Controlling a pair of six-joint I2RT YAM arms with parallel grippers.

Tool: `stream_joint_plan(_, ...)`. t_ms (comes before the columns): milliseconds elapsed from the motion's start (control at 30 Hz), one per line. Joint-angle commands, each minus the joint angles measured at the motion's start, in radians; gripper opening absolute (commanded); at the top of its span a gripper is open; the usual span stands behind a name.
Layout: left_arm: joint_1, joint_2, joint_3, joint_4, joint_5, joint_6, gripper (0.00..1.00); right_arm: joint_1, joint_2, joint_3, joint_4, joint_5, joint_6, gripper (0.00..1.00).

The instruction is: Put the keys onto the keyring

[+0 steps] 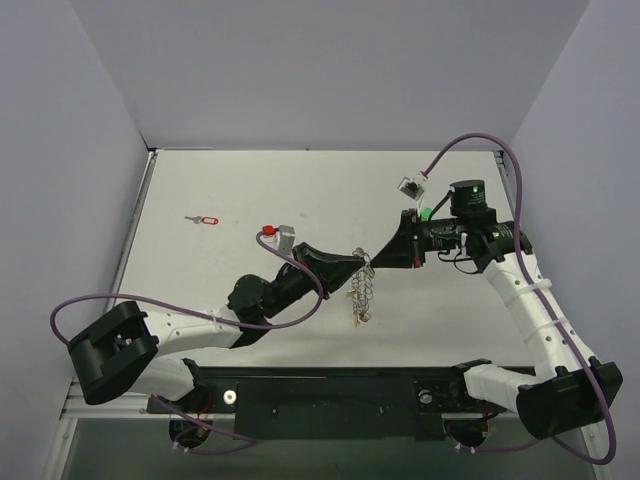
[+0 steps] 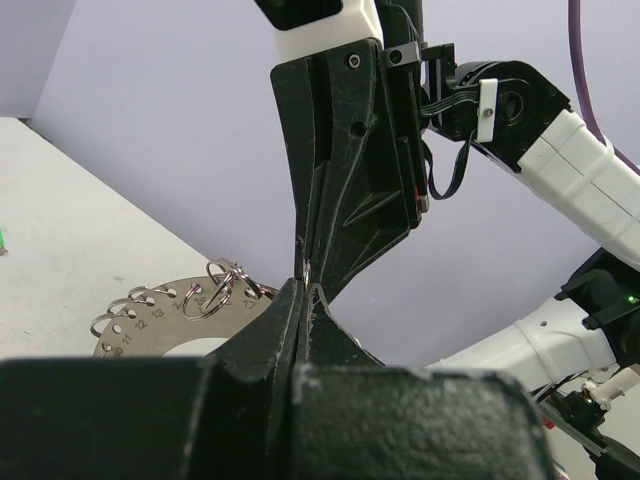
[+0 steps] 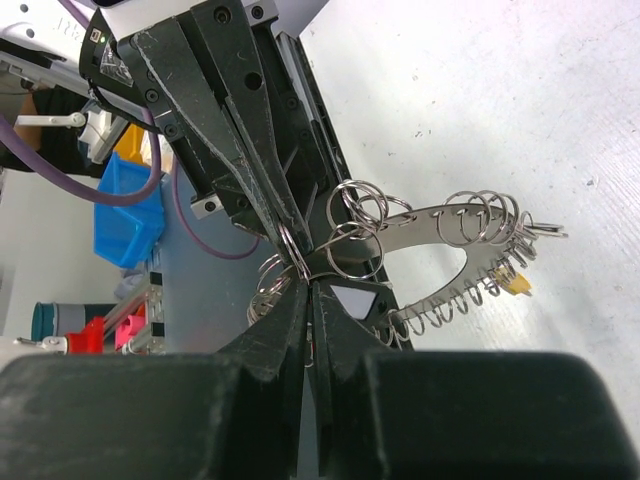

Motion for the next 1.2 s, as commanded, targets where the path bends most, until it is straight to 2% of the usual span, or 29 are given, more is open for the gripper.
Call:
stream_joint_plan(0,0.009,-0.05,0.018,0.329,-0.016,0.015,0.0,0.012,-0.037,-0.031,0.083,-0.043,0.071,0.0)
stream_joint_plan(167,0.02,-0.056,0.013,0.334,-0.016,0.021,0.0,0.015,-0.053,-0.118,0.287,-0.037,0.241,0.0)
stream_joint_plan(233,0.023,-0.056,0.014,0.341,-0.013,0.019,0.0,0.023,-0.055,-0.132,0.315,-0.033,0.272,0.0)
stream_joint_plan(567,0.032,-0.046,0.013,0.366,-0.002,0.009,0.0,0.029,-0.041,-0.134,0.323,-0.019,0.289,0.0)
stream_joint_plan(700,0.04,-0.04,0.008,0.386,0.019,0.003,0.0,0.01,-0.04,-0.148,0.375,-0.003,0.356,0.0)
stream_joint_plan(833,0.055,-0.04,0.01,0.375,0.09,0.006,0.0,-0.002,-0.03,-0.143,0.432,-0.019,0.436,0.0)
stream_joint_plan(1167,0.095,-0.038,-0.013,0.349,0.246,0.022,0.0,-0.025,-0.027,-0.125,0.423,-0.005,0.462,0.0)
